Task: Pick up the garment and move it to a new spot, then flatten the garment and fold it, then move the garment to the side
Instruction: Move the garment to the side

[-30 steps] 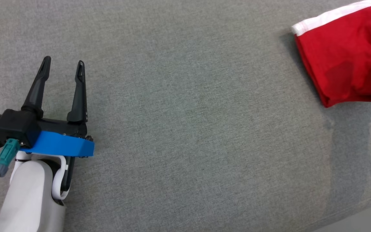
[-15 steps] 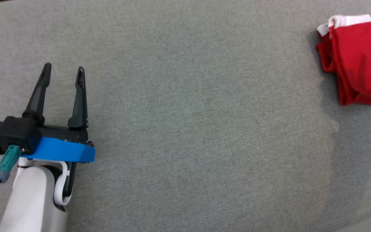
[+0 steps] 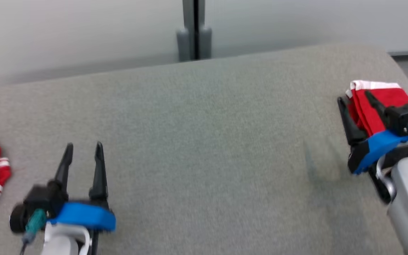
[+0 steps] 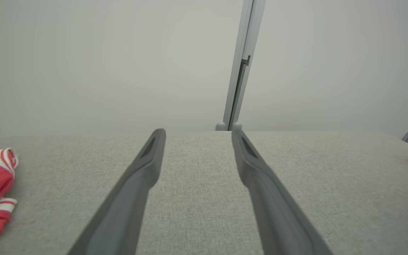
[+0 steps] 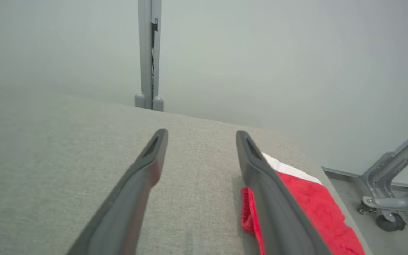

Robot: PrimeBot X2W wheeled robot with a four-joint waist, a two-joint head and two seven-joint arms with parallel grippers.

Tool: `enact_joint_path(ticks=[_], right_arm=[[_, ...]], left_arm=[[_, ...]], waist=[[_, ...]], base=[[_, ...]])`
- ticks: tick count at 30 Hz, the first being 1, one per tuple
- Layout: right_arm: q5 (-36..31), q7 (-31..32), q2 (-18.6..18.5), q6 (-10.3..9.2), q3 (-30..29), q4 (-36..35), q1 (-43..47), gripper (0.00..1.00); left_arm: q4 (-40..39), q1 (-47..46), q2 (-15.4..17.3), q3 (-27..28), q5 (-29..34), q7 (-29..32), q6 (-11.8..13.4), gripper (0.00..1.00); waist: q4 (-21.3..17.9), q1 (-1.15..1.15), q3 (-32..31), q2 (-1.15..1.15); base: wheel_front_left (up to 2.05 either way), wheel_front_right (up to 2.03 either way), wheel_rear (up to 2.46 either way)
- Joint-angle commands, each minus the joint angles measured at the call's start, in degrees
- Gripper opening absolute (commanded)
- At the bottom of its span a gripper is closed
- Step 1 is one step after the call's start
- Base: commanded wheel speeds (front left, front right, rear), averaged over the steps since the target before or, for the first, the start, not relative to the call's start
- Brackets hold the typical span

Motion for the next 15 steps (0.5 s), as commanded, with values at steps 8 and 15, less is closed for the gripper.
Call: enact_joint_path(ticks=[8,15], right_arm=[[4.6,3.6,4.3,0.01,-7.3,-16.9,15.1,1.00],[2.7,7.9,9.5,0.02,-13.4,-28.9,26.8,1.00]], left_arm=[[2.1,5.2,-1.3,0.7,-0.2,-0.5,0.5,1.00],[2.3,6.7,-2.1,1.4,0.1,-0.5,0.4,1.00]], waist=[[2.4,0.02,-6.4,0.00],[4.9,0.02,-8.0,0.00]], base=[[0.00,0.00,0.00],[0.00,0.00,0.00]])
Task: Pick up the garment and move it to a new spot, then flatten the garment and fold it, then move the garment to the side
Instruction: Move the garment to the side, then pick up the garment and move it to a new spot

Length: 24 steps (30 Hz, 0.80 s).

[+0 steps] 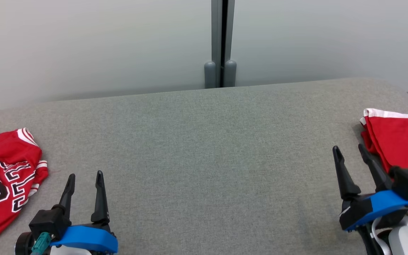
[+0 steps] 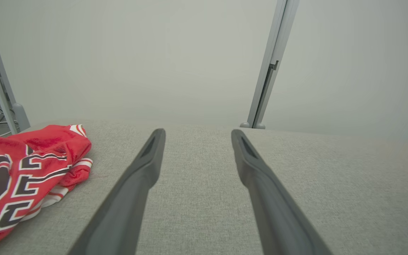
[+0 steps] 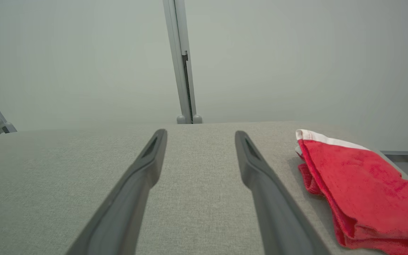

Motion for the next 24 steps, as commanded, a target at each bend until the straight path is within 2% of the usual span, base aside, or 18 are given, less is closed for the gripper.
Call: enact_joint_path(ticks=[1,6,24], right_arm=[[-0.5,0.3,1.4,0.03,-1.1,-1.5,2.6,1.00],[-1.6,0.5,3.7,0.03,-3.2,-4.2,6.5,1.00],[-3.1,2.3,5.2,0.03,-4.0,-5.2,7.1,1.00]], left_arm=[[0.1,0.6,-0.1,0.2,0.2,-0.3,-0.1,1.00],[0.0,2.0,-0.4,1.2,0.5,-0.3,0.0,1.00],[-0.3,2.5,-1.2,2.3,1.5,-0.3,-0.5,1.00]], waist=[[0.2,0.00,-0.3,0.00],[0.2,0.00,-1.2,0.00],[0.1,0.00,-0.7,0.00]], base=[[0.00,0.00,0.00],[0.00,0.00,0.00],[0.00,0.00,0.00]])
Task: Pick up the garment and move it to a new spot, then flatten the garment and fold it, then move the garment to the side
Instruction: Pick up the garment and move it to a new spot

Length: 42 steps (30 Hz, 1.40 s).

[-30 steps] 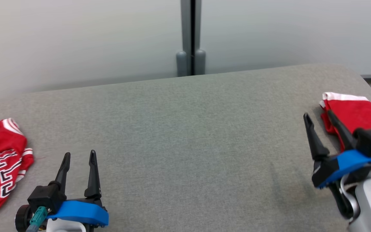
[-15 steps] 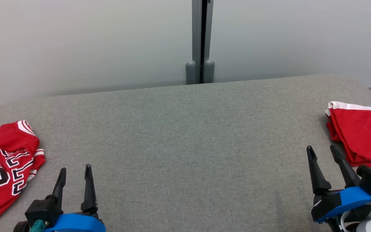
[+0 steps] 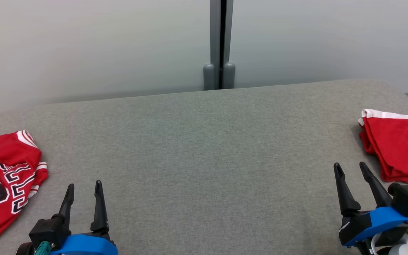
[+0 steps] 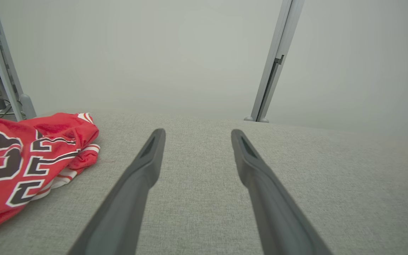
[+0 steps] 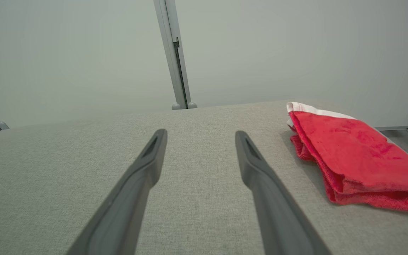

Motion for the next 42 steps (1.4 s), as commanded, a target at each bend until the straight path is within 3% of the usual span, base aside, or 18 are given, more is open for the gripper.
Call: enact_joint_path(ticks=[1,9,18,28,35,42], right_arm=[[-0.2,-0.2,0.1,0.03,-0.1,0.1,0.0,1.00],[0.2,-0.6,0.0,0.03,-0.9,-0.2,1.1,1.00],[0.5,-1.0,0.8,0.03,-0.1,0.2,1.3,1.00],[1.0,-1.5,1.1,0.03,1.3,1.1,0.4,1.00],[1.0,-1.7,1.3,0.03,1.7,1.6,-0.1,1.00],[0.2,-1.3,0.2,0.03,2.6,1.4,-0.8,1.00]], left_arm=[[0.0,-0.3,0.1,0.0,0.4,-0.3,-0.1,1.00],[0.2,-1.5,-0.1,-0.7,1.1,-0.3,-0.5,1.00],[-0.1,-0.8,0.4,-0.3,1.3,-0.3,-0.6,1.00],[-0.7,0.1,0.7,0.6,1.1,-0.3,-0.3,1.00],[-1.1,0.5,0.8,1.0,0.7,-0.3,-0.3,1.00],[-1.5,0.3,0.6,1.4,0.5,-0.3,-0.2,1.00]], waist=[[0.5,0.00,0.1,0.00],[6.2,0.00,0.5,0.00],[18.8,0.00,0.3,0.00],[27.6,0.00,0.3,0.00],[30.9,0.00,0.6,0.00],[31.0,0.00,1.5,0.00]], base=[[0.00,0.00,0.00],[0.00,0.00,0.00],[0.00,0.00,0.00],[0.00,0.00,0.00],[0.00,0.00,0.00],[0.00,0.00,0.00]])
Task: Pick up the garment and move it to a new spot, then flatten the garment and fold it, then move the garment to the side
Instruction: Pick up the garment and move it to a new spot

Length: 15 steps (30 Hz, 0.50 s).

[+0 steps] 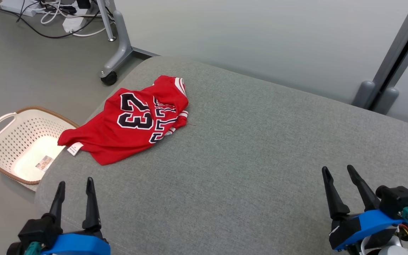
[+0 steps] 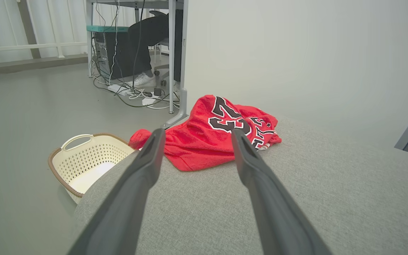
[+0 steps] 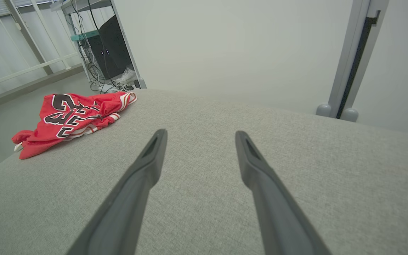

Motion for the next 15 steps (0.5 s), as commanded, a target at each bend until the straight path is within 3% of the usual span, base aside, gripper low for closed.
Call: enact_joint_path(ticks=[1,7,11,15], right_arm=[[-0.2,0.0,-0.4,0.03,0.0,-0.1,-0.8,1.00],[-1.2,0.3,-0.6,0.03,0.0,-1.2,-1.0,1.00],[-1.9,0.6,-0.9,0.03,0.2,-2.3,-1.8,1.00],[-2.2,0.6,-1.0,0.03,1.3,-3.7,-3.4,1.00]], left_arm=[[-0.8,-0.2,-0.2,0.4,-0.7,-0.3,0.1,1.00],[-5.1,-3.7,1.7,3.1,-3.8,1.1,-0.5,1.00],[-9.3,-7.9,4.8,5.9,-5.8,6.8,0.5,1.00],[-8.7,-13.6,8.9,7.6,-7.6,14.6,0.7,1.00]], waist=[[-0.2,0.00,0.1,0.00],[-1.5,0.00,1.7,0.00],[-2.8,0.00,4.0,0.00],[-5.5,0.00,7.2,0.00]], base=[[0.00,0.00,0.00],[0.00,0.00,0.00],[0.00,0.00,0.00],[0.00,0.00,0.00]])
